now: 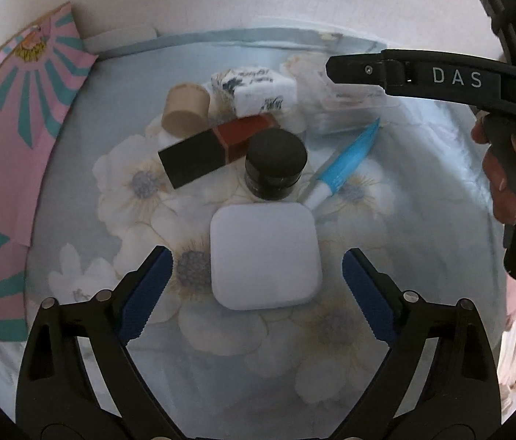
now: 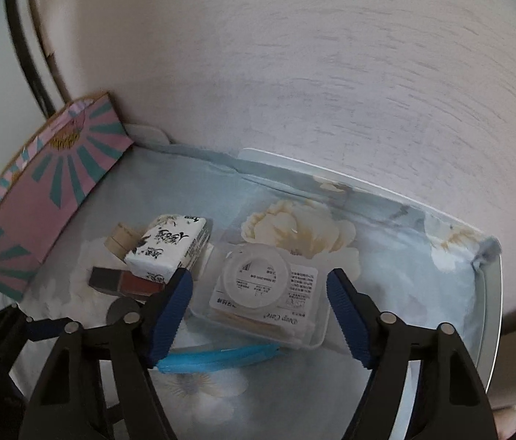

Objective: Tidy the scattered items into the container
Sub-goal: 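Grasp the white square case with the left tool while the right tool grasps the clear round container, then carry the white case and round container over the box and open both tools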

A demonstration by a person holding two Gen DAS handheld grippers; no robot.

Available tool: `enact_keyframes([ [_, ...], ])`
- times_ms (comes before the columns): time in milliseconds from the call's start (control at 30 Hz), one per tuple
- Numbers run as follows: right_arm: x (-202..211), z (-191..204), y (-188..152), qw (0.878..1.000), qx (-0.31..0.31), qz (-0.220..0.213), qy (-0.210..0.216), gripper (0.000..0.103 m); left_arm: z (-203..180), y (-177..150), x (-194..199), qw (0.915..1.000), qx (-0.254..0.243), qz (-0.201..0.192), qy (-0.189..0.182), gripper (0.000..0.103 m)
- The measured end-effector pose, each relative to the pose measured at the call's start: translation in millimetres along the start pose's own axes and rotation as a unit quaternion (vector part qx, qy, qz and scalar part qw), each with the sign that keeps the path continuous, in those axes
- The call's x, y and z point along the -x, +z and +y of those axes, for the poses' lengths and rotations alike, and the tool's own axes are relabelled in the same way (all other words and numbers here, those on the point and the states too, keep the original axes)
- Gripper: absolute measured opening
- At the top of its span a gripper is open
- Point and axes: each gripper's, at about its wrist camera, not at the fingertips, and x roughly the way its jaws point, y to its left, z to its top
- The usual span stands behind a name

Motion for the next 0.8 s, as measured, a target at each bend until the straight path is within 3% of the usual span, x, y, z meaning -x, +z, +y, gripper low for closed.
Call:
enact_keyframes([
  [133, -8, 2, 2, 1.0, 0.019, -0.001, 0.004, 0.067, -1, -3, -3, 1.0, 0.002, -0.006, 0.007, 0.089],
  [267, -14, 2, 4, 1.0, 0.018, -0.005, 0.01, 0.054, -2, -5, -1, 0.9997, -0.003, -0.015, 0.019, 0.083],
  [367, -13, 3, 4, 1.0, 0.023, -0.01, 0.016, 0.039, -4, -6, 1, 0.9993, -0.013, -0.022, 0.029, 0.066],
  [400, -13, 4, 3, 0.999, 0.026, -0.01, 0.016, 0.039, -4, -5, 4, 0.9991, -0.014, -0.025, 0.029, 0.059],
  [667, -4, 13, 6, 0.999, 0.027, -0.02, 0.022, 0.039, 0, -2, 14, 0.9993, -0.015, -0.03, 0.019, 0.059],
  [800, 9, 18, 11, 0.999, 0.022, -0.023, 0.019, 0.039, 5, 6, 38, 0.9989, -0.017, -0.041, 0.013, 0.059],
])
